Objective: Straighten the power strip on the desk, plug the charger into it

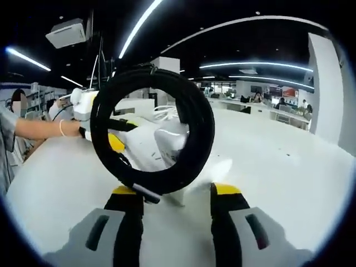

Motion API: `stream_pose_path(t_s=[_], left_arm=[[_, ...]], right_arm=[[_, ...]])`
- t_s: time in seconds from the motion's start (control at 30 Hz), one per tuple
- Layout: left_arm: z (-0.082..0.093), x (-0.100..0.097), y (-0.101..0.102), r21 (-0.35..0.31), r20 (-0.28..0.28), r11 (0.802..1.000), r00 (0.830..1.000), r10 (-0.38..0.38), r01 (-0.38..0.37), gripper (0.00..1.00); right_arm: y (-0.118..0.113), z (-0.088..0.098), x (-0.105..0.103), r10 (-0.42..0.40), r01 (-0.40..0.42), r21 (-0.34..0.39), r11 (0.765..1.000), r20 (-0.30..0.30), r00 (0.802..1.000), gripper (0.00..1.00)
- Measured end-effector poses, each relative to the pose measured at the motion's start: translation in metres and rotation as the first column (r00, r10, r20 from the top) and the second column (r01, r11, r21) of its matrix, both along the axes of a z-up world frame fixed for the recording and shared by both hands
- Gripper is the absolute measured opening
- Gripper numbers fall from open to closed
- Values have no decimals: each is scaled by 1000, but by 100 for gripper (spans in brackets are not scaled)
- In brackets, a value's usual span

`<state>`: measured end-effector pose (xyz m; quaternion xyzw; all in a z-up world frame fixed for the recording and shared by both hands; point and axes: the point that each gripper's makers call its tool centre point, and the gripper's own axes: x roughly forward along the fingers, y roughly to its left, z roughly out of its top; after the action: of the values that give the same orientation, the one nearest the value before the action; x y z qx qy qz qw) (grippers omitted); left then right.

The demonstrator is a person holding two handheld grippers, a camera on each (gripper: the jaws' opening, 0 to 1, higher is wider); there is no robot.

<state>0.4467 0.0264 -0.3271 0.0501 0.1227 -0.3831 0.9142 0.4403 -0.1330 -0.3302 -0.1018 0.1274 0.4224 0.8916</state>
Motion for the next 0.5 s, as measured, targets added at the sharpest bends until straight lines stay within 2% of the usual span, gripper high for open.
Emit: stream_pose_path(t_s=[0.13, 0.47, 0.5], left_arm=[[0, 6, 0, -12, -13, 1000, 1000, 6, -6, 49], [-1, 0, -2, -1, -5, 1000, 1000, -23, 23, 48], [0, -1, -3, 0, -3, 1000, 1000, -28, 28, 44]], right_arm=[[-7, -1, 4, -32, 33, -49, 998, 32, 999, 30], [-4, -1, 2, -50, 51, -41, 998, 30, 998, 30], [-4, -1, 2, -52, 53, -47, 997, 33, 998, 30]])
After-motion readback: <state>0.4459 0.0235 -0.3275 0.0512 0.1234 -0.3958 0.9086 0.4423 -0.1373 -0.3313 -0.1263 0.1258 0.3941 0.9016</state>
